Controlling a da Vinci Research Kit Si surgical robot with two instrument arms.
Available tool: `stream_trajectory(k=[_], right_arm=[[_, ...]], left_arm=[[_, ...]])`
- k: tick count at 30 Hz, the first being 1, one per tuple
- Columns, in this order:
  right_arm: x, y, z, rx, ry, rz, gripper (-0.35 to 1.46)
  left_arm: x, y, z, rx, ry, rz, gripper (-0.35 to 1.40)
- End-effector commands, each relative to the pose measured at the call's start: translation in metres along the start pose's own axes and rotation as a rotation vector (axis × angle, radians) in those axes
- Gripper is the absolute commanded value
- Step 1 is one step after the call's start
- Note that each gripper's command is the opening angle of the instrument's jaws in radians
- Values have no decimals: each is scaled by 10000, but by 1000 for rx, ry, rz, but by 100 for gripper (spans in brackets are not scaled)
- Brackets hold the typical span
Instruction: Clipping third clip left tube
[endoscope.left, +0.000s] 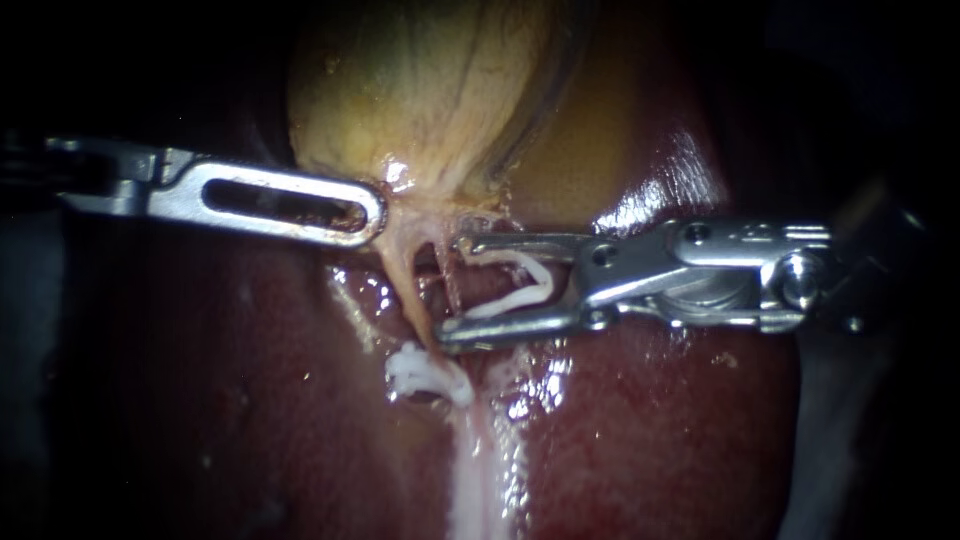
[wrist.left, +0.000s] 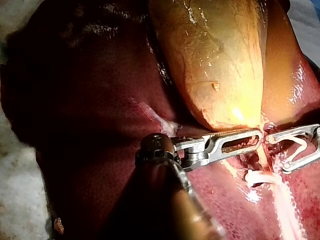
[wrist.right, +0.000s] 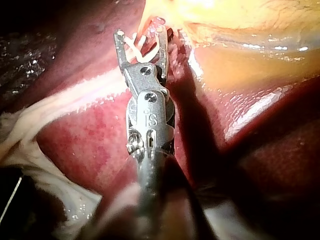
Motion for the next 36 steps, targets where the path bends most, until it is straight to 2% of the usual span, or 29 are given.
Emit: stream_trajectory(k=[1,18,29,36], right_arm=[[-1,1,1,2,0,-1,49],[-17,5,39,26,-22,15,49],[-14,12,65,36,-23,81,49],[-9,15,76,64,11,162,49]], left_arm=[[0,0,0,0,0,0,-35],[-1,1,1,-2,3,6,-35],[-1,2,2,-1,3,6,-35],[-1,3,2,-1,4,5,-35]])
